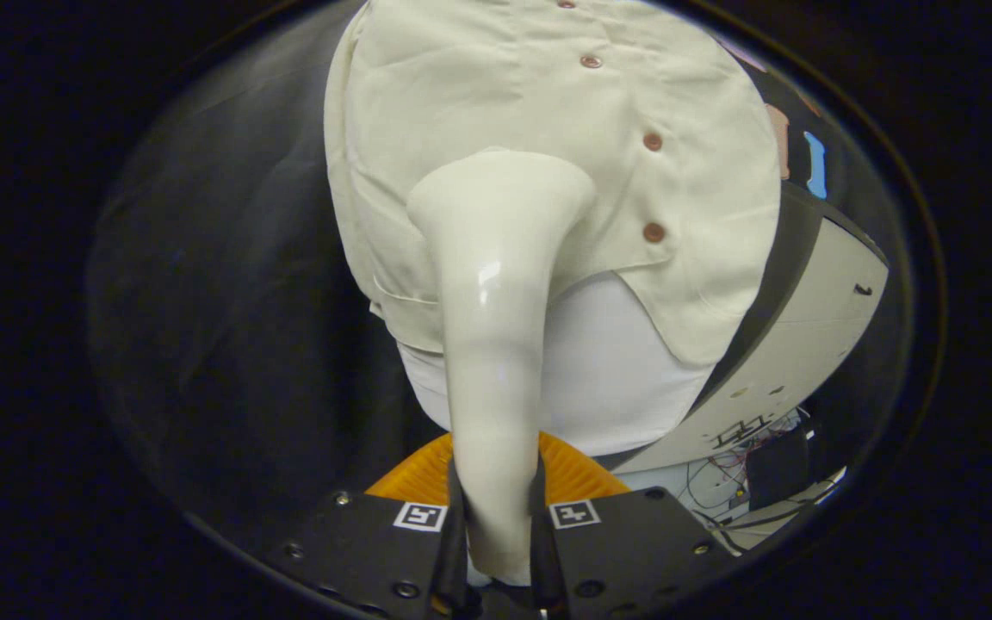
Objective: Iron the clothes twice with a garment steamer, once on the left side and once on the right side.
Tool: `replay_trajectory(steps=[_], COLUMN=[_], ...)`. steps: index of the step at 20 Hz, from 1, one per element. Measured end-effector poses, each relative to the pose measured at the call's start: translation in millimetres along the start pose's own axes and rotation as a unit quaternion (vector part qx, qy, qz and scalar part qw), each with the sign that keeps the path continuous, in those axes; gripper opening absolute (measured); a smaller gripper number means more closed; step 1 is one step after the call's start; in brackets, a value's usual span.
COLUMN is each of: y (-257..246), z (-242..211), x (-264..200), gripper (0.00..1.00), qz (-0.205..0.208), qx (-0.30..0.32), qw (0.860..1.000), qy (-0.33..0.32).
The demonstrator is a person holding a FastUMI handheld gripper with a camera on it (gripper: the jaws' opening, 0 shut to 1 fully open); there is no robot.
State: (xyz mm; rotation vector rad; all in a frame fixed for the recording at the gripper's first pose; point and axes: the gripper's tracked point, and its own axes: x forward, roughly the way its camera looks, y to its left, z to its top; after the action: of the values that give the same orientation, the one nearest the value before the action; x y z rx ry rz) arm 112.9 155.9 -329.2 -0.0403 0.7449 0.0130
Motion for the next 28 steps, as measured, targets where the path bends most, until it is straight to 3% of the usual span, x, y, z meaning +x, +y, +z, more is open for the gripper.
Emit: replay_trajectory(steps=[12, 17, 23, 28], y=[-56, -80, -94, -103], z=[121, 180, 240, 253], x=[-143, -152, -126, -92], gripper=[0.29, 0.29, 0.28, 0.29], qz=[-0.044, -0.058, -0.044, -0.025], qx=[0.021, 0.044, 0.047, 0.05], qw=[0.988, 0.977, 0.973, 0.975], qy=[-0.144, -0.198, -0.222, -0.214])
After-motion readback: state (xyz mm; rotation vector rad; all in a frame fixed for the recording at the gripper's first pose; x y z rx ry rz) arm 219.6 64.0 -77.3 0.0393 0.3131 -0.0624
